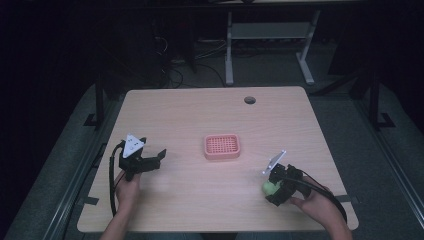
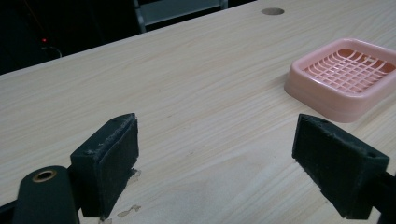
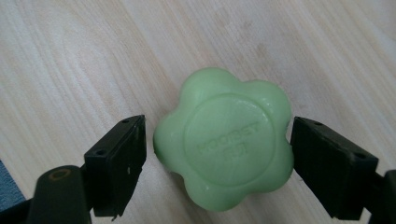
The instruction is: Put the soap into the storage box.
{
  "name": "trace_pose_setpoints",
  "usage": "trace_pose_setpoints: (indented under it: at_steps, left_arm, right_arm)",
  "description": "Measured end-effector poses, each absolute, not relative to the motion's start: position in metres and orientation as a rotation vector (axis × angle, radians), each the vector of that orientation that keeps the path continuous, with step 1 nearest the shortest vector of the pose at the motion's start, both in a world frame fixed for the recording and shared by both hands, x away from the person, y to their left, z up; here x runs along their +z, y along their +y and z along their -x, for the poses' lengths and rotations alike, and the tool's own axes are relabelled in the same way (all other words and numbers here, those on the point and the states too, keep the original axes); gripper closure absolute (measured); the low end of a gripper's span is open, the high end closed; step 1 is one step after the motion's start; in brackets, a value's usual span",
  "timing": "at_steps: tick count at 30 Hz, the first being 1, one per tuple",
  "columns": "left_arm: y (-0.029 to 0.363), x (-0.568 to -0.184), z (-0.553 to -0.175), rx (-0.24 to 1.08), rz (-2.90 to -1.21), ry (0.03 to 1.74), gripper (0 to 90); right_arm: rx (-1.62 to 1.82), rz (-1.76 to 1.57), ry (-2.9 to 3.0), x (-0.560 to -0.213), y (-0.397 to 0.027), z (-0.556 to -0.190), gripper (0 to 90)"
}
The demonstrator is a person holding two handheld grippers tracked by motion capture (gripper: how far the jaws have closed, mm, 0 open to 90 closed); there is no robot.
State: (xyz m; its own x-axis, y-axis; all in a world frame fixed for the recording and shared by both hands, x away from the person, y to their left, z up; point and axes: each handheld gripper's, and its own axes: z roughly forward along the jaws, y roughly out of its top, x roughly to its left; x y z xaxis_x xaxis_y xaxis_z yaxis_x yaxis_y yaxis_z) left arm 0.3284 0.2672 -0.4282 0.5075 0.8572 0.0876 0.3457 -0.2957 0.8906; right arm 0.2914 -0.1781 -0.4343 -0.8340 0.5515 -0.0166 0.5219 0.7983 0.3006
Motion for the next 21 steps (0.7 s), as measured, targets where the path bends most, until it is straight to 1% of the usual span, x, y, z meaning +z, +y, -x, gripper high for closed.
trace_pose_setpoints:
  at_steps: [21]
  left_arm:
    - [0.2683, -0.4278, -0.3283, 0.731, -1.866, 0.999, 14.3]
  right_arm:
    - [0.374, -0.851, 2.912, -0.4427, -0.1734, -0.2995, 22.7]
